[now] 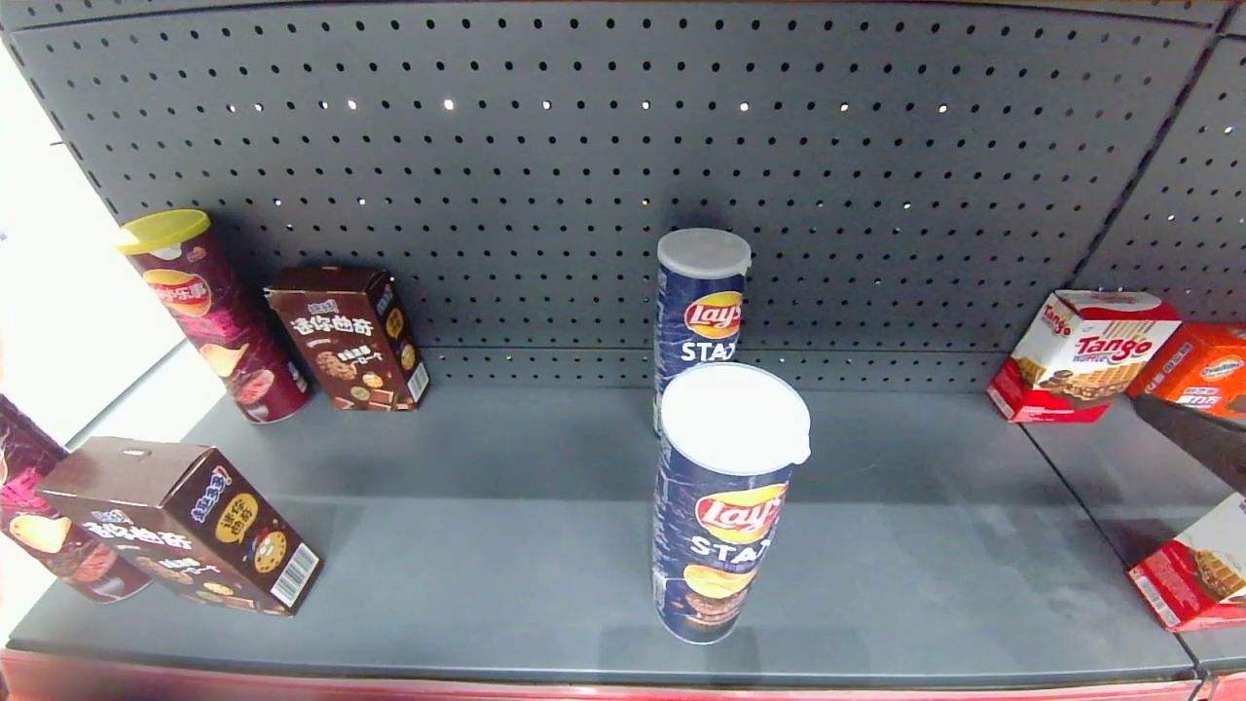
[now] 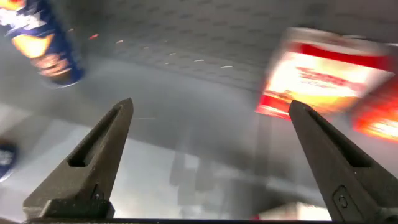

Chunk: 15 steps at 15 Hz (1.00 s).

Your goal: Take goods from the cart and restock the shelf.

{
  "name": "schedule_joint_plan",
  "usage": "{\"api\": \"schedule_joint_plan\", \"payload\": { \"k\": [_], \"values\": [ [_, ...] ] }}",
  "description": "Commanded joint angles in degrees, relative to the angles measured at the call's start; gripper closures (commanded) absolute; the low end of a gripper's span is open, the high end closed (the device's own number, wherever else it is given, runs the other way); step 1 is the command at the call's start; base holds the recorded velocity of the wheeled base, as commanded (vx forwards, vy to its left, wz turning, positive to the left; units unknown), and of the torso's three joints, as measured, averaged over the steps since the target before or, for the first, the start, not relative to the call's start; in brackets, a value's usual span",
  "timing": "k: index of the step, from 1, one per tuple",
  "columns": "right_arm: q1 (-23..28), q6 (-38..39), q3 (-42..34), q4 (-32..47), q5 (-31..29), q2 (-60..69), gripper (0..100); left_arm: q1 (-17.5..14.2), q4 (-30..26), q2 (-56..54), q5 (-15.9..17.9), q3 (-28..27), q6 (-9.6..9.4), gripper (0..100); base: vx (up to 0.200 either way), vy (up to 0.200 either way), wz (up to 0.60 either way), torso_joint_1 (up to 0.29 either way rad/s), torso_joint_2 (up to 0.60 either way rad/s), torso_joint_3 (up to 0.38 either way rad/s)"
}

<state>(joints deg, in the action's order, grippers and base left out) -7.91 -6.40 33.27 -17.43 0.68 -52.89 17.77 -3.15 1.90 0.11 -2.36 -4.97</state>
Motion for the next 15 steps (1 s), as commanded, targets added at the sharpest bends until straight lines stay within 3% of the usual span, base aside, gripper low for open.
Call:
{"api": "schedule_joint_plan", "payload": {
  "k": [1,3,11,13,15],
  "values": [
    [5.5,0.1,-7.3,0.3,-0.4,13.8,0,0.0,0.0,0.1,0.2,0.1,-0.12,0,0.000,0.000,0.00,0.000,0.00,0.000],
    [7.6,0.0,-11.9,0.6,0.1,20.4,0,-0.2,0.0,0.0,0.2,0.1,-0.12,0,0.000,0.000,0.00,0.000,0.00,0.000],
    [7.9,0.6,-26.8,0.6,-0.9,38.5,0,-0.3,0.0,-0.4,0.2,0.1,-0.12,0,0.000,0.000,0.00,0.000,0.00,0.000],
    [7.9,0.7,-33.3,0.6,-5.7,45.2,0,-0.2,0.0,-0.5,0.2,0.1,-0.04,0,0.000,0.000,0.00,0.000,0.00,0.000],
    [8.4,2.2,-33.3,11.9,-6.8,52.9,0,-0.2,0.0,-0.9,0.2,0.1,-0.12,0,0.000,0.000,0.00,0.000,0.00,0.000]
  ]
}}
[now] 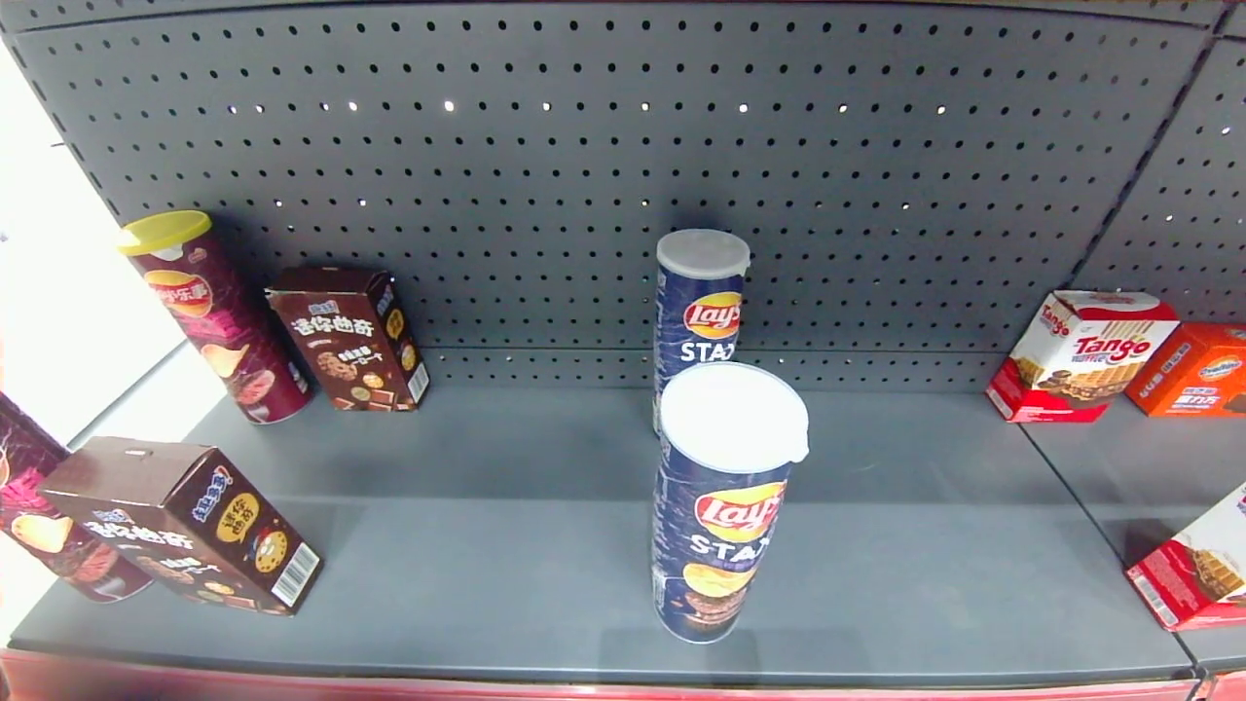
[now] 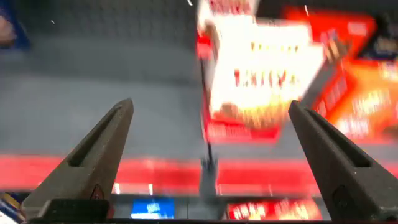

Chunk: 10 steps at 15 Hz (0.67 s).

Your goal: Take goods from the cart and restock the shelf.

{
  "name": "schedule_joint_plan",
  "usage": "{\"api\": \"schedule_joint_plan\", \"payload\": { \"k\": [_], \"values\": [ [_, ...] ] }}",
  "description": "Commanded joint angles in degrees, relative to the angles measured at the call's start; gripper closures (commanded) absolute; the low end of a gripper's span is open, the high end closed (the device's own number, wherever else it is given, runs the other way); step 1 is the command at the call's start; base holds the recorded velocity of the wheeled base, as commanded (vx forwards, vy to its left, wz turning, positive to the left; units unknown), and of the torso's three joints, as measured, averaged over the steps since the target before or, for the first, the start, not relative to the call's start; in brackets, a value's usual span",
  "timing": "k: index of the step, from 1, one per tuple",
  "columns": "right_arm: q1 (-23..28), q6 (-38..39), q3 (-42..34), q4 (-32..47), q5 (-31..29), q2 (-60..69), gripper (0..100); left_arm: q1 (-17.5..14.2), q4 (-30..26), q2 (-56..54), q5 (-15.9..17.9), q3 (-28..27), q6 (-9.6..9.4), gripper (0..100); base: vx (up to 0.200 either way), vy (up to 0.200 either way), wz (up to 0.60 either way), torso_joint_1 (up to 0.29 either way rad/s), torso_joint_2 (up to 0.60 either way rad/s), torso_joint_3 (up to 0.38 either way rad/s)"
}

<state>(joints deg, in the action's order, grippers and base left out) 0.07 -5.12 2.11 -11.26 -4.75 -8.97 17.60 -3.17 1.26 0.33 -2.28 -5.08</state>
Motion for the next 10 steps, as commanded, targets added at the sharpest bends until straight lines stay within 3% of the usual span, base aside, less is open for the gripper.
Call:
{"api": "schedule_joint_plan", "payload": {
  "k": [1,4,10],
  "values": [
    [0.4,2.4,-2.1,6.0,-1.0,9.0,0,0.1,0.0,-0.3,0.0,0.0,-0.01,0,0.000,0.000,0.00,0.000,0.00,0.000],
    [0.4,3.2,-2.1,11.0,5.4,9.0,0,0.1,0.1,-0.7,0.0,0.0,-0.01,0,0.000,0.000,0.00,0.000,0.00,0.000],
    [0.4,4.2,-2.1,11.5,5.3,9.0,0,0.2,0.0,-1.1,-0.1,0.0,0.07,0,0.000,0.000,0.00,0.000,0.00,0.000]
  ]
}}
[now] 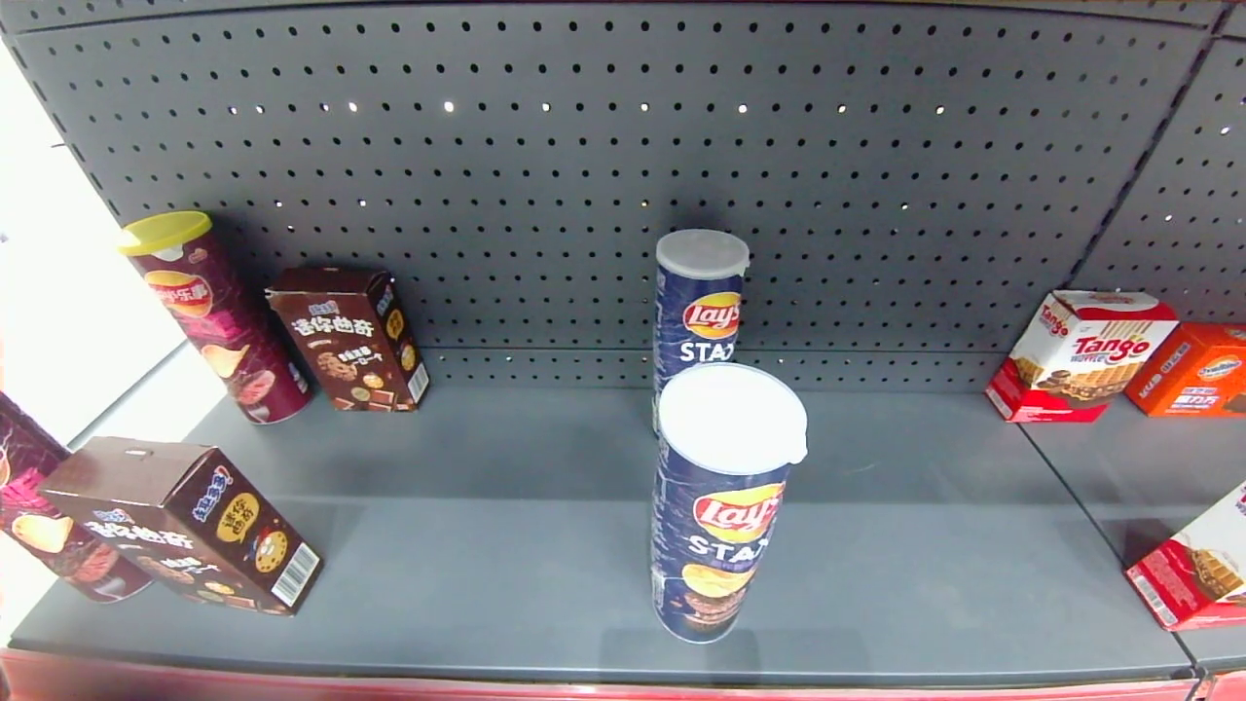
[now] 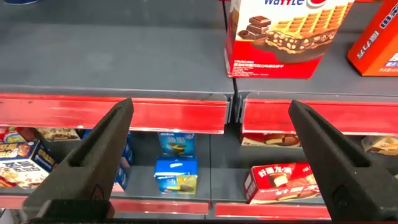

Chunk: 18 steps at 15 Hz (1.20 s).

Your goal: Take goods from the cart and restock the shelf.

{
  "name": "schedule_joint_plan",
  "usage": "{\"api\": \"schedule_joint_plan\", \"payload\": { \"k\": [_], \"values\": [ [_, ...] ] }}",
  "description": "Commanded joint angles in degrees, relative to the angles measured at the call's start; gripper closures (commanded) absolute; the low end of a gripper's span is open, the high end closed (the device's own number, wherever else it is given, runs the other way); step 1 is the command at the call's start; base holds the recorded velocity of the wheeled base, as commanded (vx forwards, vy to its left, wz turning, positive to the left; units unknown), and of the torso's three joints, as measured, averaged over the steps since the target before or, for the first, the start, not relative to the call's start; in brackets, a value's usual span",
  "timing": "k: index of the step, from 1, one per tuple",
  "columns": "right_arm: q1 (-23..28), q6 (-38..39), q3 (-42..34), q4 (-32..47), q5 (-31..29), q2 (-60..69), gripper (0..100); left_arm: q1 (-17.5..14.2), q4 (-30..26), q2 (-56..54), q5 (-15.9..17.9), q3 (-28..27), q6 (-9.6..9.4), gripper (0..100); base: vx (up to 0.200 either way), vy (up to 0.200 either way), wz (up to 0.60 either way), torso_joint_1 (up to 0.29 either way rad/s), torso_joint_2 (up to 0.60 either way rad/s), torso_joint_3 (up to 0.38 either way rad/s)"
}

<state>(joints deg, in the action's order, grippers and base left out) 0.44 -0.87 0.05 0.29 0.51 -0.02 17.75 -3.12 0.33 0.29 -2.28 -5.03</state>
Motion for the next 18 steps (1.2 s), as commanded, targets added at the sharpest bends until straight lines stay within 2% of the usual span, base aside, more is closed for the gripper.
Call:
{"api": "schedule_joint_plan", "payload": {
  "k": [1,7,9,11,12,14,16,18],
  "values": [
    [0.0,0.0,0.0,0.0,0.0,0.0,0,0.0,0.0,-0.2,0.0,0.0,0.02,0,0.000,0.000,0.00,0.000,0.00,0.000],
    [0.0,0.0,0.0,0.0,0.0,0.0,0,0.1,0.0,-0.3,-0.4,0.1,-0.15,0,0.000,0.000,0.00,0.000,0.00,0.000],
    [0.0,0.0,0.0,0.0,0.0,0.0,0,0.1,0.1,-0.3,-1.3,0.1,-1.03,0,0.000,0.000,0.00,0.000,0.00,0.000],
    [0.0,0.0,0.0,0.0,0.0,0.0,0,0.1,0.1,-0.3,-1.5,0.1,-1.03,0,0.000,0.000,0.00,0.000,0.00,0.000],
    [0.0,0.0,0.0,0.0,0.0,0.0,0,0.2,0.0,-0.3,-0.6,0.0,-0.94,0,0.000,0.000,0.00,0.000,0.00,0.000],
    [0.0,0.0,0.0,0.0,0.0,0.0,0,0.3,0.8,-0.3,4.6,1.7,-0.94,0,0.000,0.000,0.00,0.000,0.00,0.000],
    [0.0,0.0,0.0,0.0,0.0,0.0,0,0.3,3.0,-0.3,3.7,2.3,2.13,0,0.000,0.000,0.00,0.000,0.00,0.000],
    [0.0,0.0,0.0,0.0,0.0,0.0,0,0.3,3.1,-0.3,3.8,2.3,1.96,0,0.000,0.000,0.00,0.000,0.00,0.000]
  ]
}}
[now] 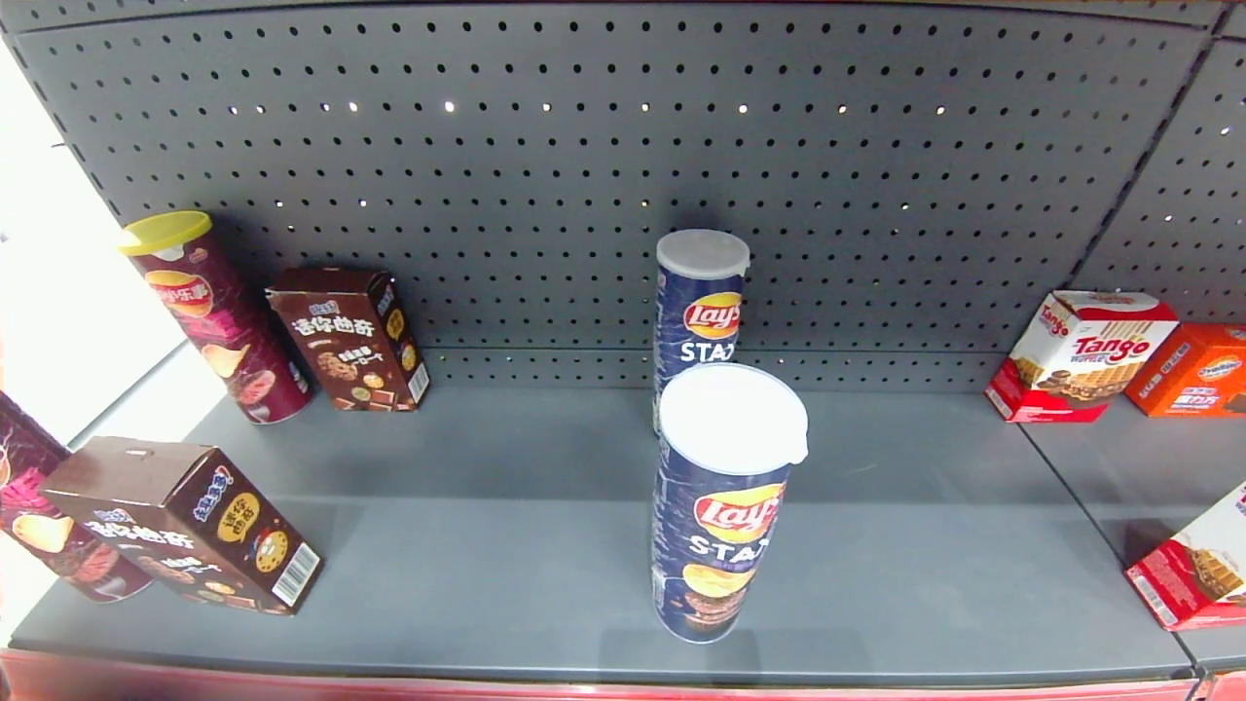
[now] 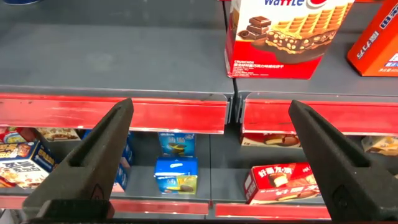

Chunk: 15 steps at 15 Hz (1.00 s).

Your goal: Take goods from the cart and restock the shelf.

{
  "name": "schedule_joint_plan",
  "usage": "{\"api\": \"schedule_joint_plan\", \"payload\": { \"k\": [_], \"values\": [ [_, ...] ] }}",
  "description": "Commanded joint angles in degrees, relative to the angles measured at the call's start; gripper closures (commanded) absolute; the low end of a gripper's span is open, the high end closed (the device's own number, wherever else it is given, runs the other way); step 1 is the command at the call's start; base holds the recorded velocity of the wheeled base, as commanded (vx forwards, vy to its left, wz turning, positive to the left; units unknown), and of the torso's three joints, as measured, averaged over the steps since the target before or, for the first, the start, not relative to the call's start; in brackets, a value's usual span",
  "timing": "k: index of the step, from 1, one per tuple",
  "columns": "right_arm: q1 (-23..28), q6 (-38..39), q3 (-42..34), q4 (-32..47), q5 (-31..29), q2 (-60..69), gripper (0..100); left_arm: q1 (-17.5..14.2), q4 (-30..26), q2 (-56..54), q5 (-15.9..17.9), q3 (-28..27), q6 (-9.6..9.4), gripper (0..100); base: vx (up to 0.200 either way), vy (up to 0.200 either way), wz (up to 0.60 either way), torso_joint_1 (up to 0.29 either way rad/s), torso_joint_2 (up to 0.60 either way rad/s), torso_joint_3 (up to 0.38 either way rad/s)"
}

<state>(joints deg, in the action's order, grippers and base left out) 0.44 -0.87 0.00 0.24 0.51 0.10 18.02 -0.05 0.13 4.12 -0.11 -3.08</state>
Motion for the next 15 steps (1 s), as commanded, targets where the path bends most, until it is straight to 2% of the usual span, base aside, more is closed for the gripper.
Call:
{"api": "schedule_joint_plan", "payload": {
  "k": [1,2,4,5,7,9,15],
  "values": [
    [0.0,0.0,0.0,0.0,0.0,-0.1,0,0.0,0.0,-0.1,-0.1,0.1,0.01,0,0.000,0.000,0.00,0.000,0.00,0.000],
    [0.0,0.0,0.0,0.0,0.0,-0.1,0,-0.5,0.0,-0.1,-0.3,0.1,0.27,0,0.000,0.000,0.00,0.000,0.00,0.000],
    [0.0,0.0,0.0,0.0,0.0,-0.1,0,-3.0,0.1,7.8,0.1,0.1,0.80,0,0.000,0.000,0.00,0.000,0.00,0.000],
    [0.0,0.0,0.0,0.0,0.0,-0.1,0,-5.7,0.0,8.9,0.5,0.1,0.27,0,0.000,0.000,0.00,0.000,0.00,0.000],
    [0.0,0.0,0.0,0.0,0.0,-0.1,0,-14.6,0.1,4.4,0.5,0.1,-0.43,0,0.000,0.000,0.00,0.000,0.00,0.000],
    [0.0,0.1,0.0,0.0,0.0,-0.1,0,-18.5,0.0,0.0,0.9,0.1,0.10,0,0.000,0.000,0.00,0.000,0.00,0.000],
    [0.0,0.1,0.0,0.0,0.0,-0.1,0,-18.3,0.0,-0.1,0.7,0.1,1.15,0,0.000,0.000,0.00,0.000,0.00,0.000]
  ]
}}
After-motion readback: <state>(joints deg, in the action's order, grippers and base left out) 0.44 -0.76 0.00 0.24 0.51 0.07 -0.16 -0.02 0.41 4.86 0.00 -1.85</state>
